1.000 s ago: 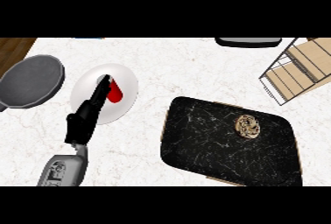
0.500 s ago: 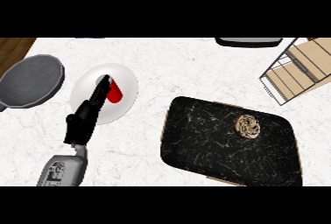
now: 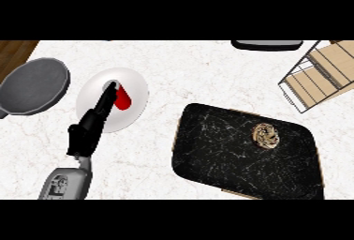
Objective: Pick the pear from the tray and place it in the tiered shelf
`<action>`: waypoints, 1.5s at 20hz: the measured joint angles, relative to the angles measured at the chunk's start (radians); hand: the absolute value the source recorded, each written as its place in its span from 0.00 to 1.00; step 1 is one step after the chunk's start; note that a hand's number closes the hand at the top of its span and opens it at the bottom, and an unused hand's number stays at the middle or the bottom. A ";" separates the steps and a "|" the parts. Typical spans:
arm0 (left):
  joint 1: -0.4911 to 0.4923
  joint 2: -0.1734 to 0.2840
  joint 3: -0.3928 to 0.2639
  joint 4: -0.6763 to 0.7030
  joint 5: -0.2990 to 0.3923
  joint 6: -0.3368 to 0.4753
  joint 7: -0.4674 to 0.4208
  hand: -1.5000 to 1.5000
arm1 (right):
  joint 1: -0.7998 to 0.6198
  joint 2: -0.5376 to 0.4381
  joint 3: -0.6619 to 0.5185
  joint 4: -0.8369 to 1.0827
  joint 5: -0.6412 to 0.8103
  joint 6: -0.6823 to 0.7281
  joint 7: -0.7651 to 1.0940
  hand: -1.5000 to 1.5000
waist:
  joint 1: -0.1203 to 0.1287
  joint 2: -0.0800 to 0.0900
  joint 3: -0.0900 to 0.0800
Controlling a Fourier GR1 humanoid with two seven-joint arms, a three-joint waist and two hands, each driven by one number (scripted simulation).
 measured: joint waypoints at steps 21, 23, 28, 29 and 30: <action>-0.014 -0.022 -0.008 0.023 -0.019 0.023 -0.008 0.50 | -0.149 -0.132 -0.201 0.142 -0.235 0.256 0.082 0.00 | -0.006 -0.003 0.001; -0.003 -0.019 -0.008 0.018 -0.018 0.020 -0.011 0.50 | -0.163 -0.185 -0.229 0.155 -0.258 0.265 0.128 0.00 | -0.005 -0.002 0.000; -0.011 -0.002 0.007 0.023 -0.007 0.007 -0.018 0.50 | -0.149 -0.315 -0.274 0.207 -0.289 0.296 0.224 0.00 | -0.005 0.001 0.001; -0.010 -0.001 0.008 0.022 -0.007 0.007 -0.020 0.50 | -0.141 -0.341 -0.275 0.221 -0.289 0.313 0.249 0.00 | -0.004 0.002 0.002; -0.001 -0.003 0.005 0.013 -0.009 0.008 -0.020 0.50 | -0.122 -0.369 -0.276 0.234 -0.288 0.339 0.264 0.00 | -0.004 0.002 0.002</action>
